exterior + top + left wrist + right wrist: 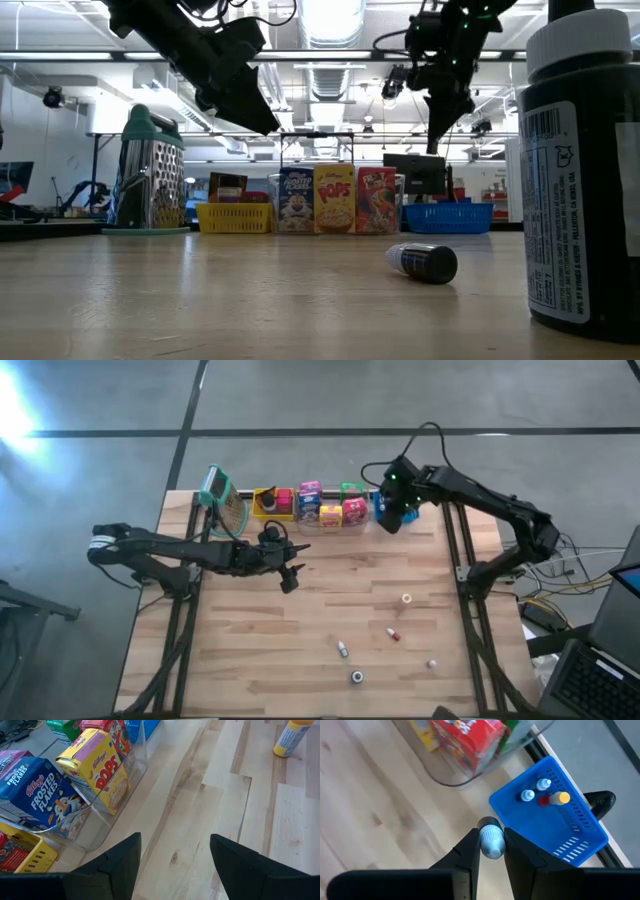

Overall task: Pick & Place Kitchen Items
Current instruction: Put the top blue bottle into the blue bin

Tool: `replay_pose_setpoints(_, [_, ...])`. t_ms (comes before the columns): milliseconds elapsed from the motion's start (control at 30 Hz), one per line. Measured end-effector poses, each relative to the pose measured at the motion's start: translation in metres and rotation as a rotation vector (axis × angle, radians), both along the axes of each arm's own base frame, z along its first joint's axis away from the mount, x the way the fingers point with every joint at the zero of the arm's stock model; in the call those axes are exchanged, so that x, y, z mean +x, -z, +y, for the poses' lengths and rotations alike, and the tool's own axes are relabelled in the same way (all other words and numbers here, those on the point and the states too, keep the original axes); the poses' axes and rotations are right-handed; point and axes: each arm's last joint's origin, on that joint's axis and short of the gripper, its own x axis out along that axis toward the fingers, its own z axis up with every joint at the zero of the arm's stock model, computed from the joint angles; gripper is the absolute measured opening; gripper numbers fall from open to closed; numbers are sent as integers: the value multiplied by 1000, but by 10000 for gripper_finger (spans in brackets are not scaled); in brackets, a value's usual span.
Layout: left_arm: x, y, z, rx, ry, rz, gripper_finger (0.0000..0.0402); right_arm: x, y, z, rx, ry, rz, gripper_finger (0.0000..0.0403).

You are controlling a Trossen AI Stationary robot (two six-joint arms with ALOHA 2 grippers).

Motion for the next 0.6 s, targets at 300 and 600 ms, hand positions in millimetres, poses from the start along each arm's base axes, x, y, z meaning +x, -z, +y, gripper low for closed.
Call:
replay_pose_setpoints(300, [0,0,0,0,0,0,243,4,17,-16,15,-23,63,66])
replay_pose_setpoints(600, [0,0,0,0,0,0,243,-4,21,-30,19,28,66,65])
